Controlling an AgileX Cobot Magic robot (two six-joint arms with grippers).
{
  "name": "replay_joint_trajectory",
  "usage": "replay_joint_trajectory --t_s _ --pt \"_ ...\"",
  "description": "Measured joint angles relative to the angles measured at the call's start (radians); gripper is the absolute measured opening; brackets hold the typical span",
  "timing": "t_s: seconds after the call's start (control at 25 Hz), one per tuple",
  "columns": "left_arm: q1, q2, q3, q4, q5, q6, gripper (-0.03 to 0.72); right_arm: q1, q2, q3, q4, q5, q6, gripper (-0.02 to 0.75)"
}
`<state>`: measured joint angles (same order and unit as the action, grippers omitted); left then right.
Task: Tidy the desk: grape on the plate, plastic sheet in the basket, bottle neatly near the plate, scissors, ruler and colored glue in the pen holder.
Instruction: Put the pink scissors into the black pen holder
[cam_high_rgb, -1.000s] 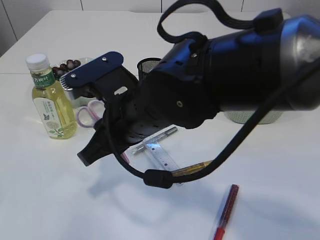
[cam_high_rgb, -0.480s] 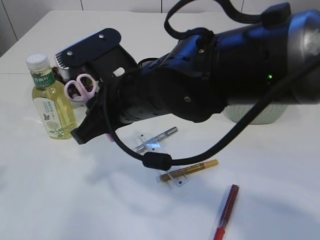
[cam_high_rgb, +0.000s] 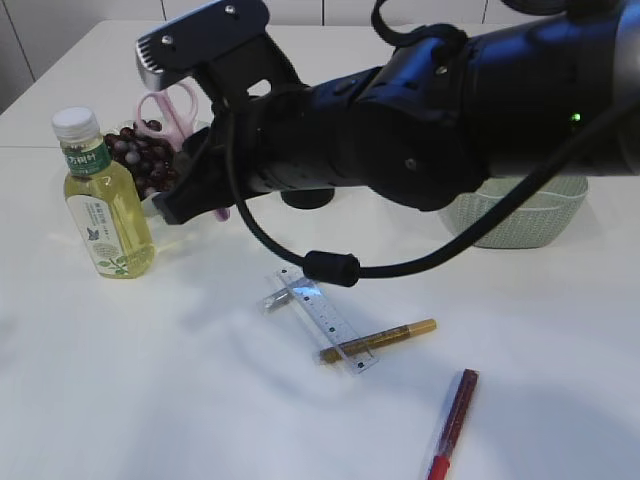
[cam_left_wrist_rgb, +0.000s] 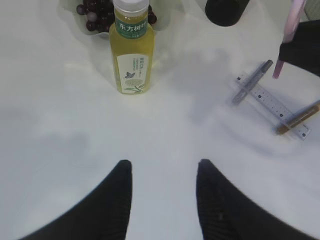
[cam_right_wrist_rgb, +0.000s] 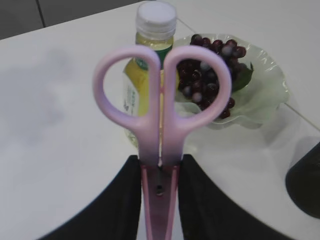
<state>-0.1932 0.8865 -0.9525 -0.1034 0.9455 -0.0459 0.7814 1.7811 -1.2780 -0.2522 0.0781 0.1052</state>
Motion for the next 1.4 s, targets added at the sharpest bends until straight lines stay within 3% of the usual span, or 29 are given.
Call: replay_joint_trajectory --t_s 0.64,0.88,1.4 --pt "0.000 0.000 0.000 0.014 -0.089 0.000 0.317 -0.264 0.018 -0.036 -0.036 -0.349 0.000 0.207" --pt "0.000 0.000 0.000 0.016 -0.151 0.000 0.317 -0.293 0.105 -0.059 -0.024 -0.494 -0.035 0.207" --pt "0.000 0.000 0.000 0.016 -0.272 0.000 0.317 -0.351 0.375 -0.319 0.036 -0.516 -0.105 0.207"
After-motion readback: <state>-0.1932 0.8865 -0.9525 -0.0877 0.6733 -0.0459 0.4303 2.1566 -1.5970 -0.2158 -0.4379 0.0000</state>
